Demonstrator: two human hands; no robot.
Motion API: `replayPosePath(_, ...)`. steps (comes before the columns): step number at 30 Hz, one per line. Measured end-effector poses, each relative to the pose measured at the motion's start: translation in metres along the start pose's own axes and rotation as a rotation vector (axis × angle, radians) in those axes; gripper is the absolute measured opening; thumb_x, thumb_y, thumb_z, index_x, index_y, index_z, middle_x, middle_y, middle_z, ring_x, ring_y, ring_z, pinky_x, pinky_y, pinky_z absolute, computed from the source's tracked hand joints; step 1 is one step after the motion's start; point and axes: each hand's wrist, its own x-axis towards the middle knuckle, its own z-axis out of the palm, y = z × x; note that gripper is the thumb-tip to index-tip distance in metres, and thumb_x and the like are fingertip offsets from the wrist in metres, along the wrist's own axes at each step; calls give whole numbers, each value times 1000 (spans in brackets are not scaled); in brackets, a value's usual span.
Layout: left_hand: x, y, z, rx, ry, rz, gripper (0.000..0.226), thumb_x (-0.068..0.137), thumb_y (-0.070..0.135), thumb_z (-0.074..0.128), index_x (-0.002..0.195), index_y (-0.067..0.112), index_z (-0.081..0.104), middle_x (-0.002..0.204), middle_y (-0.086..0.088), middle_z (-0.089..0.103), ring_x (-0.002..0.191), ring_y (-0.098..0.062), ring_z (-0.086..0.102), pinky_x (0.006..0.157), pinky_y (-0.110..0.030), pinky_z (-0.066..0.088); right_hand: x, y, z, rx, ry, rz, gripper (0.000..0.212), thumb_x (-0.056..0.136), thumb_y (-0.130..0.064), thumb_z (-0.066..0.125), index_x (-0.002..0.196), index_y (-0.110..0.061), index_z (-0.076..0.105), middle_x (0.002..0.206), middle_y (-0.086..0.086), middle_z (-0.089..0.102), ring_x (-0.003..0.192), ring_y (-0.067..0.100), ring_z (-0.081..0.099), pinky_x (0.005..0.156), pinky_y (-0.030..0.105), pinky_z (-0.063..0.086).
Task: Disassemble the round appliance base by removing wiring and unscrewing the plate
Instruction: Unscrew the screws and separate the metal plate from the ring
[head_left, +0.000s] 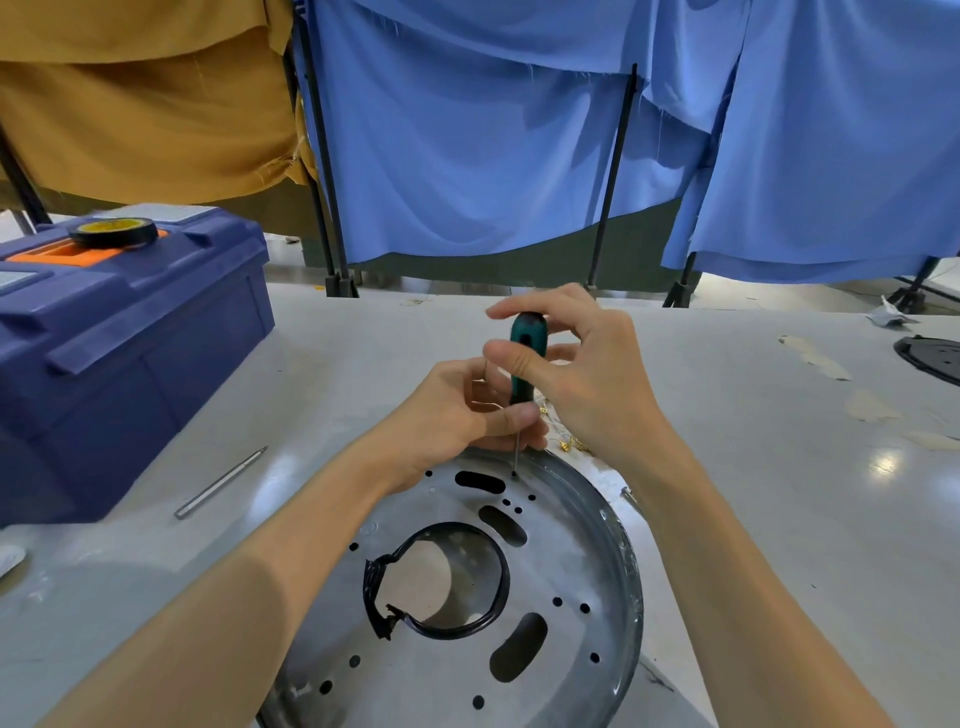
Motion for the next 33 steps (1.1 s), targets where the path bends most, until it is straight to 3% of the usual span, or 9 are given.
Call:
replayPosePath(6,0,3,0,-13,-94,-23,24,97,14,50,119,10,59,102,-13,73,96,-31,71,87,-39,57,2,2,-2,72,0,22,30,92,0,56,114,-18,67,104,2,68,96,10,65,85,22,55)
replayPosePath(10,2,-1,1,2,-1,-26,30,88,14,65,109,-6,56,91,-16,75,87,-32,72,78,-35,59,0,1,2,9,-13,-2,24,87,-22,68,109,-33,67,110,-3,54,95,0,55,82,15,49)
replayPosePath(12,1,-1,2,-13,9,-30,42,81,20,70,109,-7,53,90,-17,74,86,-33,73,76,-34,59,1,2,2,-3,20,8,33,83,-17,73,112,-32,68,103,-2,56,89,3,54,81,18,48)
replayPosePath(16,-1,3,-1,-29,-90,-54,32,88,32,60,118,20,62,101,-12,74,95,-30,71,78,-31,58,2,3,-3,101,-10,44,40,88,8,58,117,-17,68,103,4,69,94,13,63,76,18,55)
replayPosePath(19,-1,3,-2,-36,-76,-49,23,87,32,60,105,21,69,99,-11,75,93,-28,72,74,-27,58,1,1,-4,104,-61,32,24,91,-8,63,111,-20,68,104,2,66,97,9,63,77,18,53)
replayPosePath(22,1,0,0,6,-16,-31,34,79,30,70,106,8,68,96,-13,75,89,-31,73,77,-35,59,0,2,-2,-47,-45,24,34,80,-35,74,113,-27,67,105,0,59,93,8,58,81,23,51)
replayPosePath(24,1,0,0,10,-22,-37,44,80,29,71,115,4,62,97,-14,74,90,-32,72,82,-38,59,1,2,0,-50,-6,10,37,84,-23,73,119,-25,66,101,1,63,90,9,58,81,23,51)
replayPosePath(28,-2,4,-3,-28,-101,-41,28,94,24,55,121,18,60,103,-13,73,97,-30,71,81,-32,58,2,2,-5,71,-32,26,35,92,6,55,117,-16,65,102,7,69,91,13,69,78,20,56)
replayPosePath(33,1,1,2,38,-3,-35,33,88,20,65,113,-1,56,94,-16,75,88,-33,72,80,-38,59,1,0,-4,-26,-13,-3,23,83,-26,73,106,-26,69,108,-2,58,97,9,59,84,22,52)
